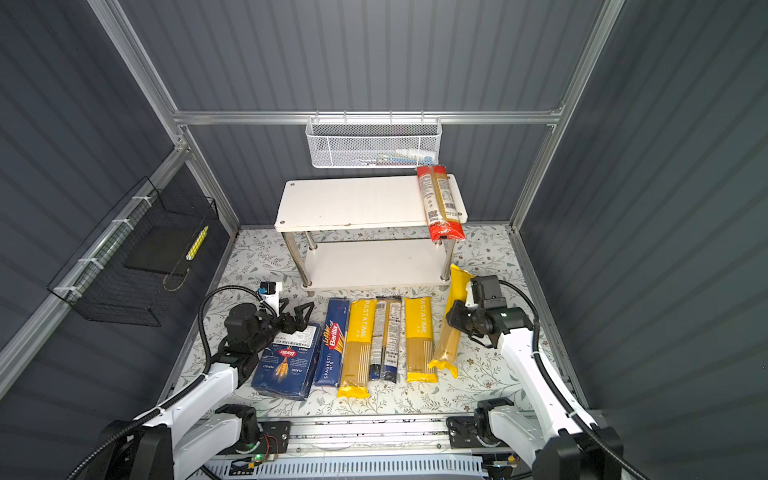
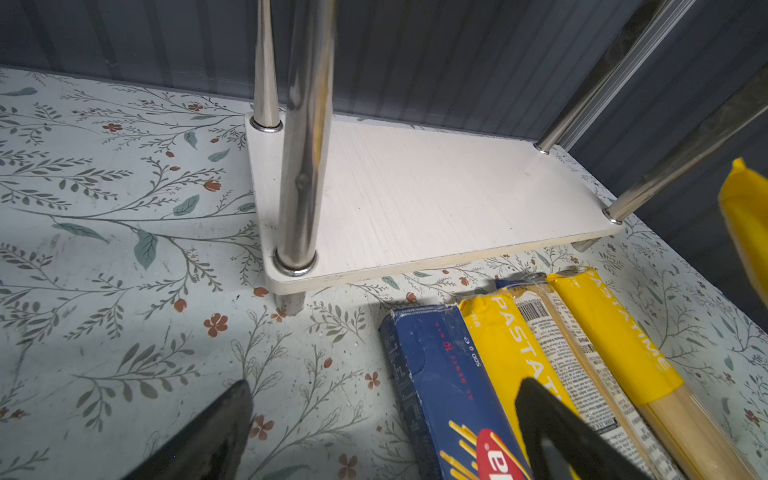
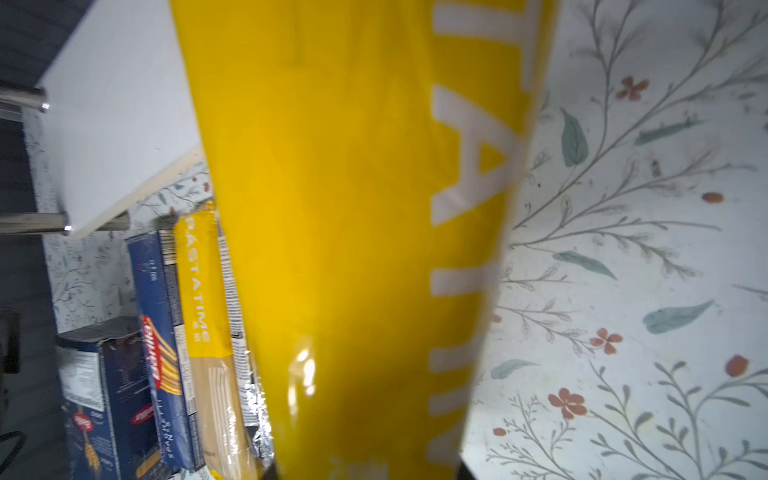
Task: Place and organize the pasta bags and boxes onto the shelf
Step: 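Lift the yellow PASTATIME bag upright off the table with the right gripper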
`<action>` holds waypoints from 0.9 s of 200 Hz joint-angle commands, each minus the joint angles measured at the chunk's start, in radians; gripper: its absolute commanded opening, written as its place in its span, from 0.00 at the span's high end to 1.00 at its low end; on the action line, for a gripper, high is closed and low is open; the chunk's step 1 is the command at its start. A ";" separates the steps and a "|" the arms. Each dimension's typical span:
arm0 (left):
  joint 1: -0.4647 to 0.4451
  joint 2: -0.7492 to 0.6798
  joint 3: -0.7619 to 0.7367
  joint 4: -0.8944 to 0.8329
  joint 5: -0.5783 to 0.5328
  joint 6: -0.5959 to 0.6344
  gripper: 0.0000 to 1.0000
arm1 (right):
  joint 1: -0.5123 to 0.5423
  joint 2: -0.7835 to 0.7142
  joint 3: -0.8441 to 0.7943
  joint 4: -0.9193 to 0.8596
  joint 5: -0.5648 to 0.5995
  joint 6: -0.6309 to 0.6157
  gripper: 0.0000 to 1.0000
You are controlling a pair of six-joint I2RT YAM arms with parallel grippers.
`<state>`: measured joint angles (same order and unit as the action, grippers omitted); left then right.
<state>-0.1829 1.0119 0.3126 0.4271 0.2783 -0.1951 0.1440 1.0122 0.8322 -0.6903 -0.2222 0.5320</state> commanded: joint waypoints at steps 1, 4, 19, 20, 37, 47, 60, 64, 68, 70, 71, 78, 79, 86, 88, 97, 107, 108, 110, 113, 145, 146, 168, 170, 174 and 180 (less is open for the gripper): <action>-0.004 0.001 0.006 0.001 0.013 0.008 0.00 | 0.006 -0.054 0.110 -0.028 -0.032 -0.023 0.79; -0.004 0.000 0.005 0.001 0.013 0.009 0.01 | 0.006 -0.057 0.122 -0.036 -0.031 -0.024 0.79; -0.004 -0.001 0.005 0.001 0.012 0.008 0.00 | 0.007 -0.067 0.180 -0.076 -0.029 -0.036 0.78; -0.004 -0.001 0.005 0.001 0.012 0.009 0.00 | 0.008 -0.068 0.184 -0.079 -0.029 -0.037 0.78; -0.004 -0.002 0.006 0.001 0.012 0.009 0.00 | 0.008 -0.069 0.255 -0.129 -0.010 -0.061 0.78; -0.004 -0.003 0.005 -0.001 0.012 0.009 0.00 | 0.007 -0.067 0.291 -0.158 0.000 -0.075 0.78; -0.004 -0.003 0.005 0.000 0.011 0.009 0.00 | 0.007 -0.066 0.334 -0.187 0.009 -0.087 0.78; -0.005 -0.003 0.005 0.000 0.010 0.009 0.00 | 0.007 -0.067 0.344 -0.195 0.009 -0.089 0.78; -0.004 -0.003 0.005 0.000 0.010 0.008 0.00 | 0.007 -0.067 0.356 -0.201 0.008 -0.092 0.78; -0.004 -0.003 0.005 0.001 0.011 0.009 0.01 | 0.007 -0.067 0.361 -0.204 0.008 -0.093 0.78; -0.004 -0.003 0.005 0.000 0.011 0.009 0.00 | 0.008 -0.067 0.362 -0.206 0.009 -0.093 0.78; -0.004 -0.003 0.005 0.000 0.012 0.009 0.00 | 0.007 -0.070 0.379 -0.213 0.009 -0.092 0.78; -0.004 -0.003 0.006 0.000 0.012 0.008 0.00 | 0.006 -0.071 0.381 -0.215 0.010 -0.092 0.78; -0.004 -0.003 0.005 0.000 0.011 0.009 0.00 | 0.007 -0.074 0.395 -0.223 0.007 -0.094 0.78; -0.004 -0.003 0.005 0.000 0.011 0.009 0.00 | 0.007 -0.075 0.399 -0.224 0.008 -0.095 0.78; -0.004 -0.003 0.005 0.000 0.010 0.009 0.00 | 0.007 -0.078 0.418 -0.236 0.014 -0.096 0.78; -0.004 -0.003 0.006 0.001 0.012 0.009 0.00 | 0.006 -0.077 0.442 -0.254 0.025 -0.106 0.78; -0.004 -0.003 0.005 0.001 0.012 0.009 0.00 | 0.007 -0.077 0.445 -0.255 0.027 -0.107 0.78; -0.004 -0.001 0.005 0.001 0.012 0.008 0.00 | 0.007 -0.076 0.451 -0.259 0.030 -0.109 0.78; -0.004 -0.001 0.005 0.002 0.012 0.008 0.00 | 0.008 -0.074 0.459 -0.264 0.035 -0.114 0.78; -0.004 0.001 0.006 0.003 0.015 0.008 0.01 | 0.006 -0.045 0.565 -0.339 0.092 -0.149 0.78; -0.004 0.002 0.006 0.004 0.015 0.008 0.01 | 0.006 -0.045 0.569 -0.341 0.095 -0.150 0.78; -0.005 0.001 0.006 0.003 0.012 0.006 0.01 | 0.006 -0.041 0.618 -0.363 0.124 -0.148 0.79; -0.004 0.001 0.006 0.002 0.012 0.006 0.00 | 0.006 -0.041 0.622 -0.363 0.126 -0.148 0.79; -0.004 0.000 0.006 0.001 0.012 0.006 0.00 | 0.006 -0.040 0.631 -0.364 0.129 -0.150 0.79; -0.004 0.000 0.005 0.003 0.012 0.006 0.01 | 0.006 -0.037 0.646 -0.365 0.129 -0.153 0.80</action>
<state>-0.1825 1.0119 0.3126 0.4271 0.2783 -0.1951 0.1471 0.9844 1.3907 -1.0946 -0.1261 0.4076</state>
